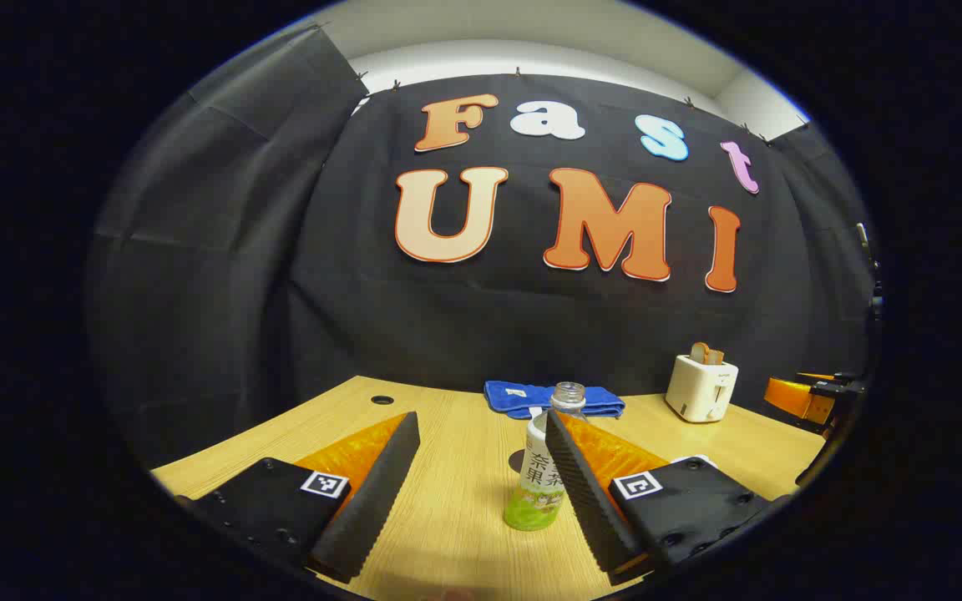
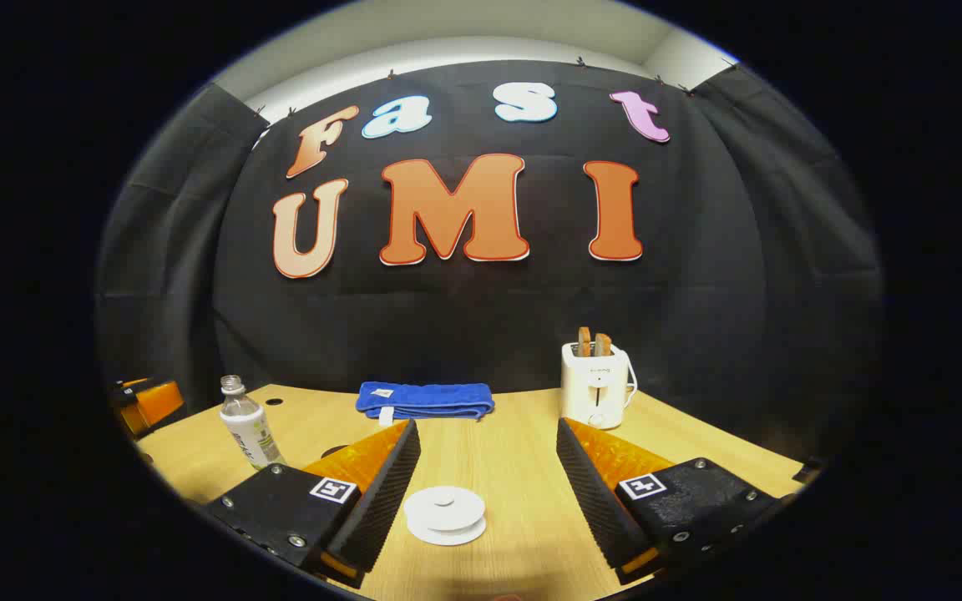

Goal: Open the teacup lid with one hand, grasp the water bottle and pour water into the teacup with the other hand; after pouring, place the water bottle on the coaster and then close the teacup lid.

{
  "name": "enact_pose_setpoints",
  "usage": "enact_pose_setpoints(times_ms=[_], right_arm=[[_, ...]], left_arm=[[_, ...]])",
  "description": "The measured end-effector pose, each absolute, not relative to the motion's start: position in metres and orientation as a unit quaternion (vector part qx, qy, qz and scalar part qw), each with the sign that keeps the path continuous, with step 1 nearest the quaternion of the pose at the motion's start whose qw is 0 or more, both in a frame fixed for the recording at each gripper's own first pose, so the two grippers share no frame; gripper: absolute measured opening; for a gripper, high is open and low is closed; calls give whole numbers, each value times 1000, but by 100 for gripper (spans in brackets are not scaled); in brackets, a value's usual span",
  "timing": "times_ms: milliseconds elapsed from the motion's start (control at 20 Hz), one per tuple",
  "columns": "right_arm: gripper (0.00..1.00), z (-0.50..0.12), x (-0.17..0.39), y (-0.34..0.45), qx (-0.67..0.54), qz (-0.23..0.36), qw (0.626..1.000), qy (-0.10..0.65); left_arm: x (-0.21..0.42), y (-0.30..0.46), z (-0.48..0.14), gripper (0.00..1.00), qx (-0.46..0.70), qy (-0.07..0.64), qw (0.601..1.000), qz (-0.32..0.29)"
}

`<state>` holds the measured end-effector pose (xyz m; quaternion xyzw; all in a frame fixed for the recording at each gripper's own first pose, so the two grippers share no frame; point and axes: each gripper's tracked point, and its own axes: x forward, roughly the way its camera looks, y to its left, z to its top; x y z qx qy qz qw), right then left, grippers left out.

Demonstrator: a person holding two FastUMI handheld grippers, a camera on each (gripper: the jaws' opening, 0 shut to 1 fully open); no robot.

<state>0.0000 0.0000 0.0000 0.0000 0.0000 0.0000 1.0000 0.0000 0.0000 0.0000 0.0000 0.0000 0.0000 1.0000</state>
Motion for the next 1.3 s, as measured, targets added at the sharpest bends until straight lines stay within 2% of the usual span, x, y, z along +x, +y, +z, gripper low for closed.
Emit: enact_pose_setpoints(times_ms=[250, 650, 850, 1300], right_arm=[[98, -13, 4, 3, -9, 5, 1000, 13], [98, -30, 6, 35, -33, 76, 996, 33], [98, -43, 11, 42, -31, 93, 993, 60], [99, -77, 34, 37, -73, 75, 989, 102]], left_arm=[[5, 0, 1, 99, 11, -3, 1000, 1], [7, 3, 4, 99, 22, -5, 1000, 7], [10, -2, -2, 99, 20, 4, 1000, 5], [10, -1, -5, 99, 19, 6, 1000, 4]])
